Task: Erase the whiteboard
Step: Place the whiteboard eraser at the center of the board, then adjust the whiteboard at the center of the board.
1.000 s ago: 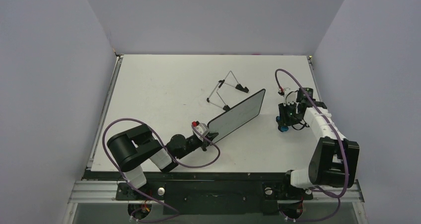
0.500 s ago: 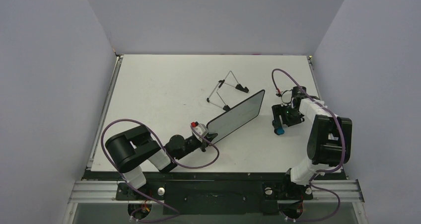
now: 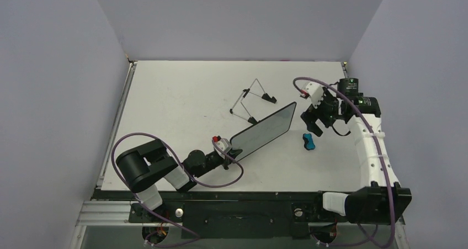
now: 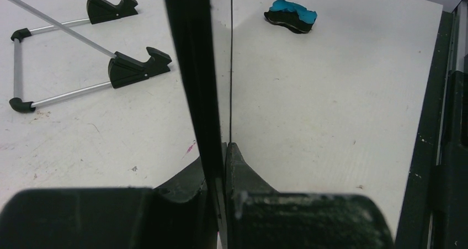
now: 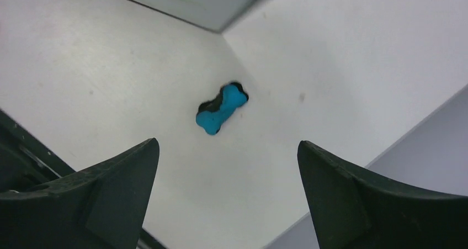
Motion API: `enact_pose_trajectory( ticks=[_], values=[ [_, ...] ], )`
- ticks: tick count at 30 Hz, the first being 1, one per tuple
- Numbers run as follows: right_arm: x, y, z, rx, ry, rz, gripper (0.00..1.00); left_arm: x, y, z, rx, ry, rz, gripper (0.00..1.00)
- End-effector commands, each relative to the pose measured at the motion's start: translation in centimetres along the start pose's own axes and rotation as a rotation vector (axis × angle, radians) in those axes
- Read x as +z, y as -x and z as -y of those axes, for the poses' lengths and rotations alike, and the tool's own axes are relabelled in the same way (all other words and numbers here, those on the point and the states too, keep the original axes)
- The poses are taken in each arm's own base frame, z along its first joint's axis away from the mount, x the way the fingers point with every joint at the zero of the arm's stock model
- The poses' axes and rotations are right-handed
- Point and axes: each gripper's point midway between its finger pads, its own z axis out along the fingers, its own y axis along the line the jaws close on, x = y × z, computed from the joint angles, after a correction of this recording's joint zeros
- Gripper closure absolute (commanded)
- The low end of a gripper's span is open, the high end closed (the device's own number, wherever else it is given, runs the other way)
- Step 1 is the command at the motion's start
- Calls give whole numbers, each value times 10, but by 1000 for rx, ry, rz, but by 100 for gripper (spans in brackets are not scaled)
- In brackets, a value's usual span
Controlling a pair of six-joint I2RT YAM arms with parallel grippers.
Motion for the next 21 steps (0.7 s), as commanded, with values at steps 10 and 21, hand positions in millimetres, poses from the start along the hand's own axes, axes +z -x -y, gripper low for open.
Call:
enact_pose_trajectory(
  ticks=[10, 21],
  values=[
    [-44, 128, -131, -935, 405, 227, 8, 3, 20, 12, 11, -84, 21, 100],
    [20, 131, -136, -888, 475, 73, 43, 4, 19, 15, 3, -98, 11, 100]
  ],
)
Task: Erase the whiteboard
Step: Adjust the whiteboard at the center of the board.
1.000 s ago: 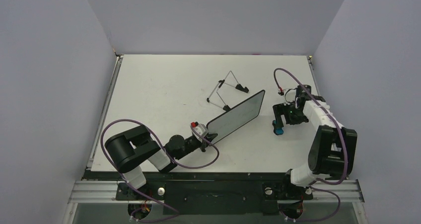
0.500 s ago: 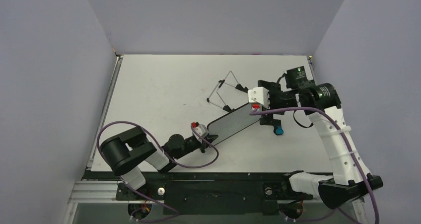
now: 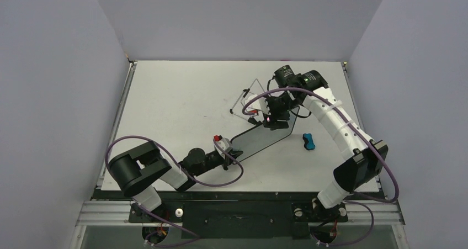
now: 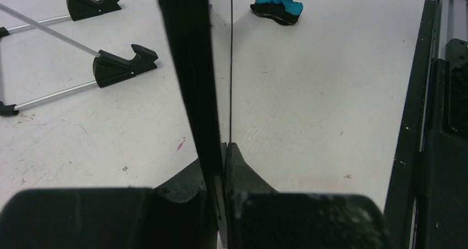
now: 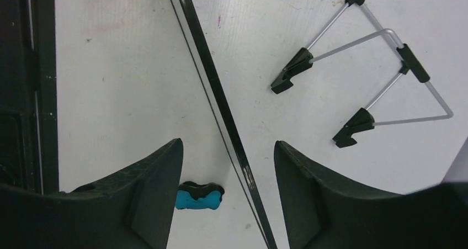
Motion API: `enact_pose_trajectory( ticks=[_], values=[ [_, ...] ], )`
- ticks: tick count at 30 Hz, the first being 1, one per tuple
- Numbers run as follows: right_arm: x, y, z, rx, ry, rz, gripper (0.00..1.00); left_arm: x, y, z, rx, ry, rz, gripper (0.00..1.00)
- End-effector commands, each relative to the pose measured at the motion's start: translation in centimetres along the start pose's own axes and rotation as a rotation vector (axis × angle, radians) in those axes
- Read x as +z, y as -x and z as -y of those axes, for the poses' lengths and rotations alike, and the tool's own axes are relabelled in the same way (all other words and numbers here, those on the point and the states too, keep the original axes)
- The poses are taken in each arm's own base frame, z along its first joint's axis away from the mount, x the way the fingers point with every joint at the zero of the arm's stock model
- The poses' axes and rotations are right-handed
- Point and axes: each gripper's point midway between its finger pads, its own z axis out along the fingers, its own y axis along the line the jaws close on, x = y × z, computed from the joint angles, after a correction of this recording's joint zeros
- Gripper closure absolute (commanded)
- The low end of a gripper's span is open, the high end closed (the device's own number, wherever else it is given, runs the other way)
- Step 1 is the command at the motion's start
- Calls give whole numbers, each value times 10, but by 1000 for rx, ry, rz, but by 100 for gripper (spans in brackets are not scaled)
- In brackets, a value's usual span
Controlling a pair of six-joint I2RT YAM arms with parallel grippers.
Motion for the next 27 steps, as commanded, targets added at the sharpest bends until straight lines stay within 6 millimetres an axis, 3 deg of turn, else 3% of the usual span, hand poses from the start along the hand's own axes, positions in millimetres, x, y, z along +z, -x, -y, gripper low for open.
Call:
enact_pose_trajectory(
  ticks=[1, 3, 6, 7, 8, 10, 15, 17, 22, 27],
  values=[
    [7, -1, 7, 8, 9, -28, 52, 6, 19, 7, 6, -42, 49, 100],
    [15, -4, 4, 5, 40, -38, 69, 6, 20, 7, 3, -42, 50, 100],
    [26, -11, -3, -34, 84, -60, 83, 6, 25, 9, -4, -46, 66, 100],
    [27, -11, -4, -46, 87, -61, 96, 5, 27, 9, -9, -47, 71, 100],
    [29, -14, -4, -56, 90, -64, 99, 5, 30, 10, -11, -50, 79, 100],
    [30, -16, -4, -61, 86, -67, 100, 2, 38, 10, -25, -50, 102, 100],
    [26, -16, -2, -53, 74, -62, 100, -12, 67, 14, -86, -65, 197, 73],
    [27, -16, -3, -50, 78, -60, 100, -18, 77, 15, -85, -66, 222, 69],
    [29, -15, -2, -43, 84, -54, 100, -24, 101, 16, -64, -73, 260, 66],
    [29, -14, -3, -36, 87, -50, 100, -19, 98, 15, -43, -86, 237, 68]
  ],
)
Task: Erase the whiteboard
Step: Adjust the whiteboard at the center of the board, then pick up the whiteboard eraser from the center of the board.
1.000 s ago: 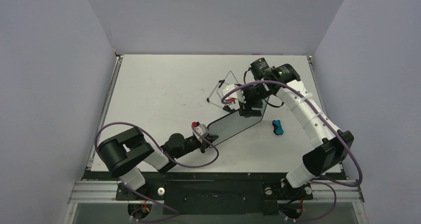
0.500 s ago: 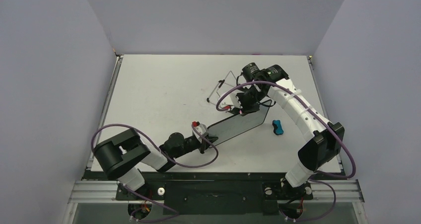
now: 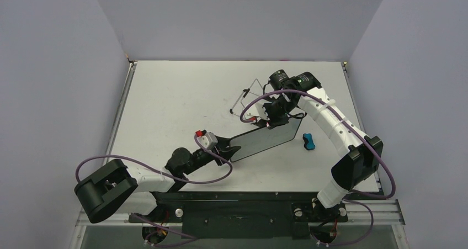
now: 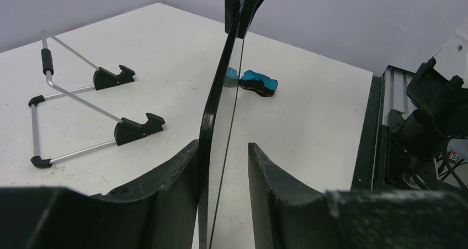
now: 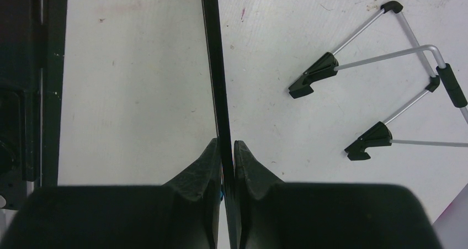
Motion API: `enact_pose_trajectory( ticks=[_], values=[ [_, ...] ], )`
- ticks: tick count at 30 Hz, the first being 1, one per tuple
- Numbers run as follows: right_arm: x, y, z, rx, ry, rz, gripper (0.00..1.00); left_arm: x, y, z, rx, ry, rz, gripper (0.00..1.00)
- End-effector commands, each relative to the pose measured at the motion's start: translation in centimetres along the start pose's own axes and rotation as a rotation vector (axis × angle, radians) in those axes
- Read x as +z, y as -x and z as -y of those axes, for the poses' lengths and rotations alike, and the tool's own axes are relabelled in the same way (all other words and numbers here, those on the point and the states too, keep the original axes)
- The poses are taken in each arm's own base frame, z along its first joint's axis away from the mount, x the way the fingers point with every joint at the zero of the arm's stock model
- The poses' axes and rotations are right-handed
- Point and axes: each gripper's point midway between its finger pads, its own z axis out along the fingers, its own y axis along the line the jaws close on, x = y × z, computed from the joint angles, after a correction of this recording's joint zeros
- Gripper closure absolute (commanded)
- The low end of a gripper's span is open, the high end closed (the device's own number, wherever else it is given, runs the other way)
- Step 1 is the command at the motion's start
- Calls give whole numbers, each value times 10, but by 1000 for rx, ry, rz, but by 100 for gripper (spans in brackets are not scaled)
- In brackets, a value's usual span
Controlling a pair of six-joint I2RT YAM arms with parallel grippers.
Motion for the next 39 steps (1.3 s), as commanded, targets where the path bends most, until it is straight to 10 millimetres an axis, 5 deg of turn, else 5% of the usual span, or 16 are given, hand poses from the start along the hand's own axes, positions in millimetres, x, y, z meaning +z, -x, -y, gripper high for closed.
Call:
enact_pose_trajectory(
  ticks=[1, 10, 12, 14, 16, 17, 18, 20, 26, 28, 31, 35, 39],
  values=[
    [7, -2, 9, 14, -14, 4, 100, 10, 9, 8, 3, -60, 20, 69],
    [9, -2, 8, 22, -7, 8, 100, 25, 2, 7, 3, -90, 21, 74],
    [9, -2, 8, 22, -6, 9, 100, 26, 1, 7, 12, -95, 24, 79],
    [10, -2, 7, 25, -2, 9, 100, 26, 2, 7, 17, -101, 31, 99],
    [11, -2, 9, 37, -6, 13, 97, 25, 3, 5, 10, -90, 43, 100],
    [10, 0, 10, 61, -15, 18, 91, 24, 4, 2, 5, -73, 48, 100],
    [7, 1, 13, 70, -32, 29, 61, 22, 5, 1, -7, -60, 49, 100],
    [-7, 12, 21, 102, -86, 83, 25, 18, 4, -7, -34, -17, 37, 100],
    [-84, 37, 19, 239, -266, 369, 17, 4, 5, -25, -122, 95, 21, 100],
    [-99, 24, 15, 343, -354, 412, 17, 0, 5, -28, -162, 125, 13, 100],
    [-105, -26, 24, 617, -574, 358, 16, -2, 7, -35, -225, 182, 4, 100],
    [-43, -118, -9, 1040, -648, 218, 21, -10, 1, -40, -322, 250, -17, 100],
    [-22, -194, -29, 1403, -797, 133, 27, -17, 3, -39, -367, 281, 11, 100]
  ],
)
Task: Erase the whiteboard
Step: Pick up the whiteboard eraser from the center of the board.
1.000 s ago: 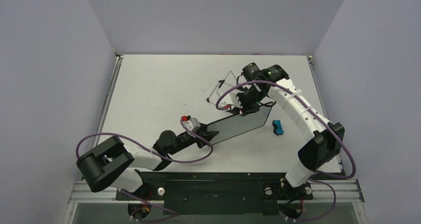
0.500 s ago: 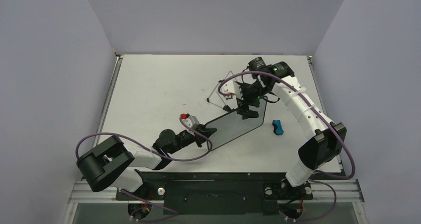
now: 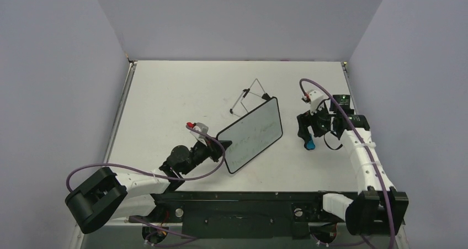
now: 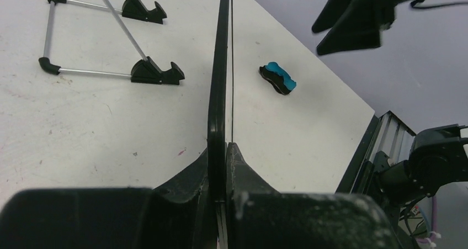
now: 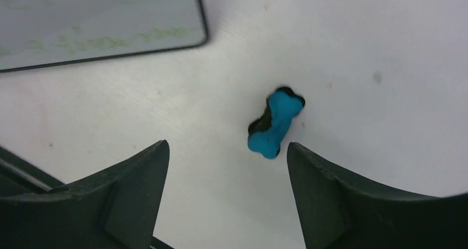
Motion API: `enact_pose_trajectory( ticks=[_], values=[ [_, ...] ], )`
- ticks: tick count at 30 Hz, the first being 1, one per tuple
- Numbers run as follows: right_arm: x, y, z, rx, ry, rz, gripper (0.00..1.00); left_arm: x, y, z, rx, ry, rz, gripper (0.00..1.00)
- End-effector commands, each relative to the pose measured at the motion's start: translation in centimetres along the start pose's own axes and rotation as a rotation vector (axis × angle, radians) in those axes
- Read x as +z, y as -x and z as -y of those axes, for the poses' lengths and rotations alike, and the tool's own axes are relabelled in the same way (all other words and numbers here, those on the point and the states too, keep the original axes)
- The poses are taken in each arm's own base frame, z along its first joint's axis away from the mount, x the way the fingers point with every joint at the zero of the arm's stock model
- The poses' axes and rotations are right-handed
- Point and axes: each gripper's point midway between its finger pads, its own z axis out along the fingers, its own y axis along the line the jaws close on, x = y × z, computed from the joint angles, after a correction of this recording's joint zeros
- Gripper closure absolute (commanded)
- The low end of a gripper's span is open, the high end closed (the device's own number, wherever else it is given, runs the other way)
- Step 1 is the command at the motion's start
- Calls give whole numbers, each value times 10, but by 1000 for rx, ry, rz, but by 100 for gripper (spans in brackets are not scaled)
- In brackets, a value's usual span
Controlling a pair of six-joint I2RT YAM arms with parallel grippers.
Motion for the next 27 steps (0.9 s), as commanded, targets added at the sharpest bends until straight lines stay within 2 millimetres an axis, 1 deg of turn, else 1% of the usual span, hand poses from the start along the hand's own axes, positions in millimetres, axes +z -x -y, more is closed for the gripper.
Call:
enact_pose_trajectory(
  ticks=[1, 2, 4, 6, 8, 9, 10, 13, 15, 20, 24, 25, 26, 27],
  values=[
    [23, -51, 70, 356, -327, -72, 27, -6, 22, -6, -80, 61, 93, 100],
    [26, -64, 77, 388, -370, -123, 28, -7, 23, -7, -83, 65, 99, 100],
    [30, -75, 86, 410, -407, -185, 29, -9, 24, -8, -80, 68, 109, 100],
    [38, -84, 93, 415, -423, -240, 29, -10, 26, -8, -77, 65, 115, 100],
    [48, -92, 97, 420, -415, -292, 32, -11, 27, -6, -71, 58, 119, 100],
    [52, -91, 98, 419, -409, -302, 34, -12, 27, -6, -68, 57, 119, 100],
    [59, -96, 96, 427, -387, -325, 34, -13, 27, -6, -67, 57, 117, 100],
    [70, -94, 93, 433, -337, -342, 39, -14, 25, -7, -62, 61, 110, 100],
    [79, -98, 86, 437, -298, -371, 40, -15, 24, -7, -59, 58, 110, 100],
    [88, -109, 80, 447, -272, -423, 44, -16, 23, -6, -55, 52, 108, 100],
    [92, -121, 81, 455, -279, -474, 53, -17, 25, -5, -55, 48, 114, 100],
    [93, -123, 80, 457, -276, -484, 59, -17, 25, -5, -56, 47, 116, 100],
    [93, -125, 79, 459, -272, -492, 67, -17, 25, -5, -56, 47, 118, 100],
    [93, -125, 79, 457, -264, -495, 70, -17, 26, -5, -58, 46, 120, 100]
  ],
)
